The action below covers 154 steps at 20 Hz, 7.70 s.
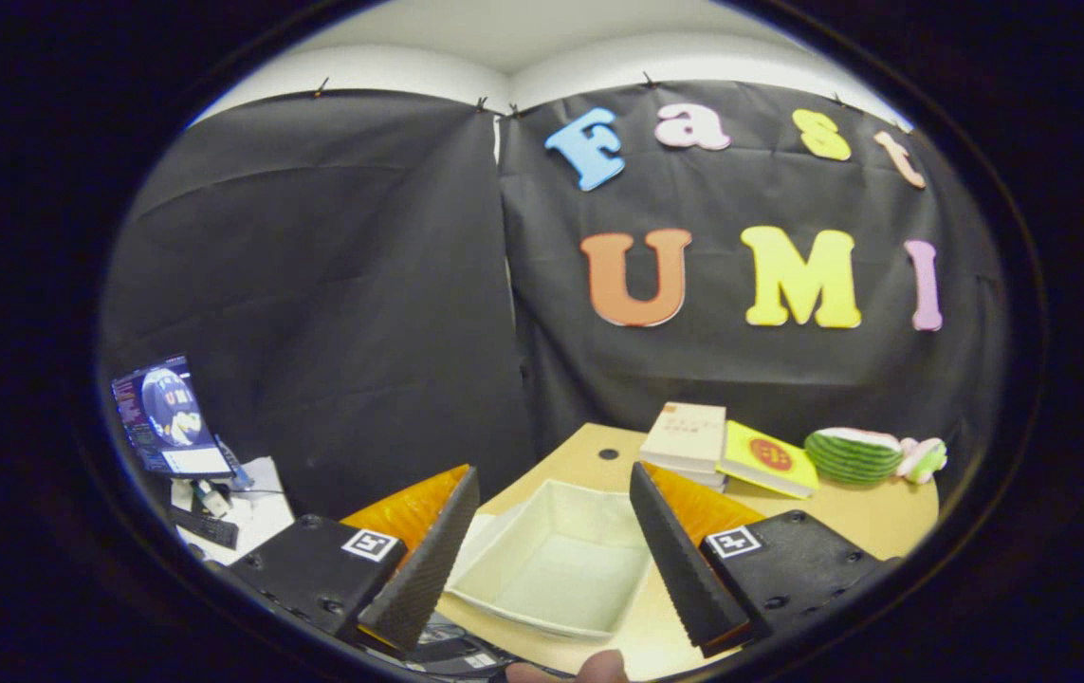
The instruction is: Open the storage box then place both shoes into the box .Put the left shoe in first, then the right shoe, with the right side of both shoes facing outward in a uniform manner.
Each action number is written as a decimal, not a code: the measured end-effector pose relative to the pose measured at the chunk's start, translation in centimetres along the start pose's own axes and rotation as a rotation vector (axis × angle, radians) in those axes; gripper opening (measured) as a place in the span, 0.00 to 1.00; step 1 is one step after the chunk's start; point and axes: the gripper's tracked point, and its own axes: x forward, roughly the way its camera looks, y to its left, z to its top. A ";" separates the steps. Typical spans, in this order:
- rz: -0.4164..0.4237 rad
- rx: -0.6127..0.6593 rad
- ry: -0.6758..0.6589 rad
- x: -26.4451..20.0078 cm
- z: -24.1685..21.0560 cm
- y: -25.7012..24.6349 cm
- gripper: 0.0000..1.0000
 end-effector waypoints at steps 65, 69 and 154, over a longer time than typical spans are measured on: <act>-0.095 0.809 0.593 -4.5 -14.1 -18.0 0.06; -0.022 0.792 0.567 -0.9 -9.5 -12.2 0.06; -0.387 0.637 0.913 -10.2 -35.2 -40.2 0.66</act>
